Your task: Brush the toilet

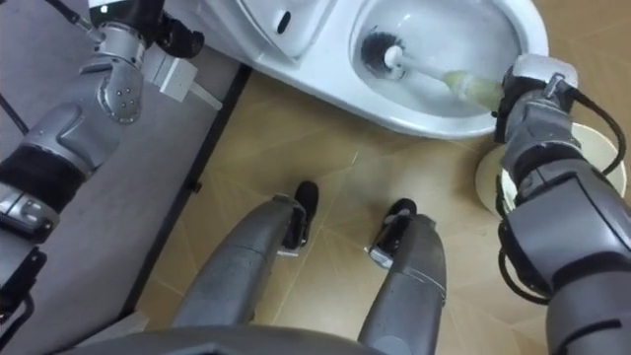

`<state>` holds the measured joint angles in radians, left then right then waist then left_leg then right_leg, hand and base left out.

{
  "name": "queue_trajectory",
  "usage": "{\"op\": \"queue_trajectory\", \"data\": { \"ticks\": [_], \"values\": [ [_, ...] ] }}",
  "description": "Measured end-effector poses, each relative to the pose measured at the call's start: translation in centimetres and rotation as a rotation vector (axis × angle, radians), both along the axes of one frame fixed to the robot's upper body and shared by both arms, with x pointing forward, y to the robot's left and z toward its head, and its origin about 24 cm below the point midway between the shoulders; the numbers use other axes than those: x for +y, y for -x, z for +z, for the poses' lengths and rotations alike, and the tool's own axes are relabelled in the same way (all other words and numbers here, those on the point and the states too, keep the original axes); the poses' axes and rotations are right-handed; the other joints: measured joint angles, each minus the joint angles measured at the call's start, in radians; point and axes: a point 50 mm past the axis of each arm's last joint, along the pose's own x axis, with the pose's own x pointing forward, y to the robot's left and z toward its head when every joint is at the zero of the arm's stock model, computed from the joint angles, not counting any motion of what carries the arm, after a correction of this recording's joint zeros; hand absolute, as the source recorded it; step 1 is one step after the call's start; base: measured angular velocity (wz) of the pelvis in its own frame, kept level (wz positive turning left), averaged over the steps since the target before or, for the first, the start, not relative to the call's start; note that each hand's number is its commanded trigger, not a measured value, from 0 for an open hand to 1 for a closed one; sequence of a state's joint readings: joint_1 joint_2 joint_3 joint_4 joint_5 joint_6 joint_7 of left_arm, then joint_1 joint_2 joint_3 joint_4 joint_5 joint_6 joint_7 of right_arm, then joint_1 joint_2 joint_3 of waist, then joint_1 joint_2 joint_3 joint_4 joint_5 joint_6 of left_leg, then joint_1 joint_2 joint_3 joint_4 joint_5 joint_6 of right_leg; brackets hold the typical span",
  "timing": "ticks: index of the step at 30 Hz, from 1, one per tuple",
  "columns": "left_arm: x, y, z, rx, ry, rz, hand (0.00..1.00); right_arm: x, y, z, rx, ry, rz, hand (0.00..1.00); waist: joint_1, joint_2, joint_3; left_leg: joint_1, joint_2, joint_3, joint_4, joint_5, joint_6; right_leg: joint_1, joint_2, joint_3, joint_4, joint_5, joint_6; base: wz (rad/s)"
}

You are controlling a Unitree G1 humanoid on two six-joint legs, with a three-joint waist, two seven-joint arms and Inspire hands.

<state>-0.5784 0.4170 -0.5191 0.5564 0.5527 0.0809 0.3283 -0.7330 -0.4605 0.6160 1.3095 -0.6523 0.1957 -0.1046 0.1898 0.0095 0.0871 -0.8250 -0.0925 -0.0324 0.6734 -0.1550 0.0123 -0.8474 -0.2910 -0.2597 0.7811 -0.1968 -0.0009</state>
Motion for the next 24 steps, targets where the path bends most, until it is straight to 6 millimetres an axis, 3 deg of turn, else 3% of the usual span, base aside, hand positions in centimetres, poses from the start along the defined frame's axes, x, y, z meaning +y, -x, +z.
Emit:
{"op": "queue_trajectory", "data": {
  "ticks": [16, 19, 24],
  "values": [
    [-0.6, 0.4, -0.6, -0.016, 0.016, -0.011, 0.00, -0.3, -0.3, 0.7, 0.014, 0.158, 0.095, 1.00, 0.030, 0.013, 0.0003, 0.013, 0.015, -0.025, -0.003, -0.020, -0.020, 0.023, 0.015, -0.026, -0.003, -0.024, -0.020, 0.02],
    [-0.8, 0.4, -0.6, -0.017, 0.027, -0.018, 0.00, -0.7, 0.2, 0.4, -0.017, 0.036, -0.004, 1.00, 0.033, 0.014, 0.0002, 0.017, 0.012, -0.025, -0.018, -0.016, -0.022, 0.024, 0.013, -0.026, -0.006, -0.024, -0.021, 0.05],
    [-0.7, 0.7, -0.2, -0.042, 0.035, -0.012, 0.00, -0.4, 1.7, -2.0, -0.098, -0.364, -0.305, 1.00, 0.006, 0.013, 0.0005, 0.016, 0.009, -0.029, -0.026, -0.013, -0.017, 0.025, 0.005, -0.030, 0.001, -0.034, -0.022, 0.08]
  ]
}}
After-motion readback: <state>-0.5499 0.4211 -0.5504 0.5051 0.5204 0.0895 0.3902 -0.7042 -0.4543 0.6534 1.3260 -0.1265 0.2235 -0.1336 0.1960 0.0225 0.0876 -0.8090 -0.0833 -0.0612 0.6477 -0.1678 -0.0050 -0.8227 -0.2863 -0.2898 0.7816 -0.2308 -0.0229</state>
